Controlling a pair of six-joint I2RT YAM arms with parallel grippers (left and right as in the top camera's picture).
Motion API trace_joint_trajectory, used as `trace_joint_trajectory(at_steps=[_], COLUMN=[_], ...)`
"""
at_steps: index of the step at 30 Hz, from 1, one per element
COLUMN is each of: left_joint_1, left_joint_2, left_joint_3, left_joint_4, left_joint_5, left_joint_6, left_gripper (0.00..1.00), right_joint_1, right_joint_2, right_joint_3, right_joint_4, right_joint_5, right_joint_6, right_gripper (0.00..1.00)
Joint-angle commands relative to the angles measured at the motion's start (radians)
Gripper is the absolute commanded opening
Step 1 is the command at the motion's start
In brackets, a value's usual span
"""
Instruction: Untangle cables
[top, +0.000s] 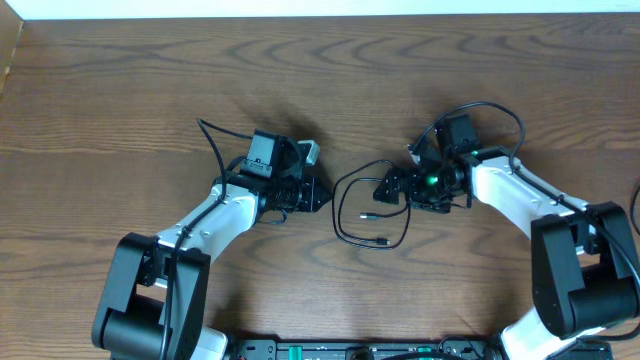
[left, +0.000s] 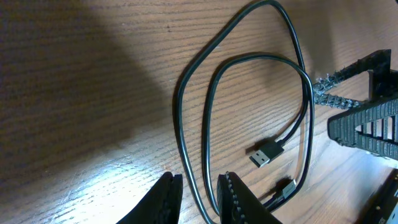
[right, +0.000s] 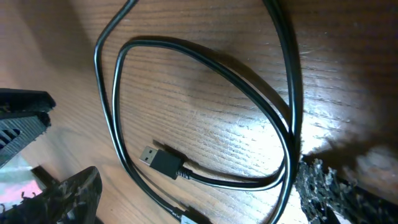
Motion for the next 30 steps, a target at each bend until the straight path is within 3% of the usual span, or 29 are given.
trace_joint_trajectory(at_steps=[1,20,30], left_joint_1=[-0.002,-0.003,-0.032], left_joint_2=[0.014,0.022,0.151], left_joint_3=[-0.019,-0.069,-0.069], left_joint_4=[-0.002,0.010,0.089], left_joint_5=[0.013,0.032,0.022], left_joint_6=[0.013,0.001,-0.033], left_gripper=[0.25,0.25,0.25], right_joint_1=[-0.013,-0.019,-0.019], right_joint_2=[0.073,0.073,0.073], right_joint_3=[-0.093,-0.097,-0.097], right_joint_4=[-0.019,-0.003,0.005], right_joint_5=[0.126,0.129,0.129], right_joint_6=[0.009,0.010,0.010], right_gripper=[0.99,0.99,0.99])
